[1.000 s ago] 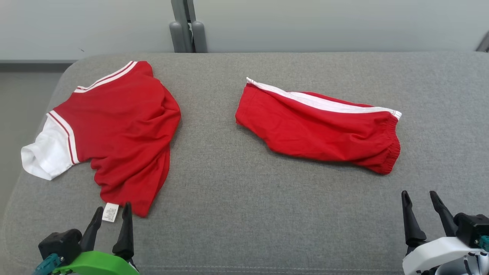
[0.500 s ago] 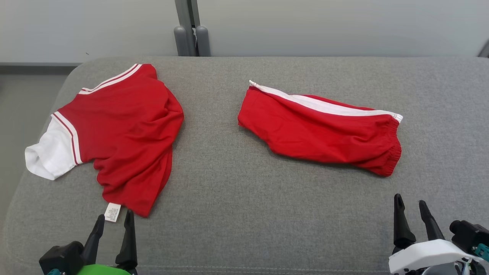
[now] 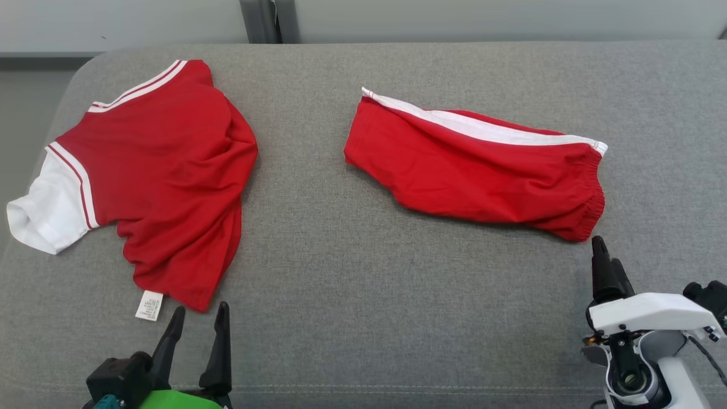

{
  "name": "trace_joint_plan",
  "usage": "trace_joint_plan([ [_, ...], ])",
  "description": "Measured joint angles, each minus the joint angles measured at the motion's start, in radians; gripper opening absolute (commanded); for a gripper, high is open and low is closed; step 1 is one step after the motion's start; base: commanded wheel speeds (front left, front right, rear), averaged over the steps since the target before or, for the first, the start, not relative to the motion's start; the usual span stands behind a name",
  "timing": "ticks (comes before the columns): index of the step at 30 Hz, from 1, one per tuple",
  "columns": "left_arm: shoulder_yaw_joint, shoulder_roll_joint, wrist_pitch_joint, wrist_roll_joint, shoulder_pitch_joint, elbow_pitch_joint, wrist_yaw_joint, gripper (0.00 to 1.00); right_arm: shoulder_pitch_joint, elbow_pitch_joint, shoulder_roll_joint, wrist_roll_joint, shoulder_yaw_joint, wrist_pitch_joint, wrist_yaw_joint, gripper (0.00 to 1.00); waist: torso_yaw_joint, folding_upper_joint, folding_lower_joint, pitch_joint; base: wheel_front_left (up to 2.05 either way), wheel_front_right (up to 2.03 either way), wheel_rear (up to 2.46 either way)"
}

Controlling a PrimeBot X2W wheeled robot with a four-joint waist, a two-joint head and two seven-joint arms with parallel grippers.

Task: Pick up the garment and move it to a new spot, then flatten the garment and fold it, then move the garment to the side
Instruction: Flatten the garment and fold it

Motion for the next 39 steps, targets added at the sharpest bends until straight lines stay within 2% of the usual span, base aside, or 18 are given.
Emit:
trace_joint_plan([
  [5, -0.026, -0.014, 0.014, 0.008, -0.021, -0.007, 0.000, 1.00, -0.045, 0.043, -0.007, 0.095, -0.037, 0.049, -0.008, 1.00, 0.009, 0.0000, 0.0000, 0.024, 0.00, 0.00, 0.00],
  [16, -0.035, -0.035, 0.032, 0.015, -0.021, -0.003, 0.000, 1.00, -0.152, 0.081, -0.012, 0.213, -0.012, 0.108, -0.009, 1.00, 0.028, 0.0000, 0.0000, 0.038, 0.00, 0.00, 0.00],
  [25, -0.033, -0.049, 0.035, 0.022, -0.021, -0.006, 0.000, 1.00, -0.165, 0.111, -0.016, 0.365, 0.012, 0.107, -0.010, 1.00, 0.035, 0.0000, 0.0000, 0.048, 0.00, 0.00, 0.00],
  [32, -0.017, -0.057, 0.035, 0.025, -0.021, -0.010, 0.000, 1.00, -0.165, 0.134, -0.016, 0.399, 0.058, 0.093, -0.010, 1.00, 0.026, 0.0000, 0.0000, 0.066, 0.00, 0.00, 0.00],
  [39, -0.027, -0.059, 0.044, 0.050, -0.023, -0.024, 0.000, 1.00, -0.190, 0.172, -0.016, 0.433, 0.030, 0.051, -0.010, 1.00, 0.017, 0.0000, 0.0000, 0.086, 0.00, 0.00, 0.00],
])
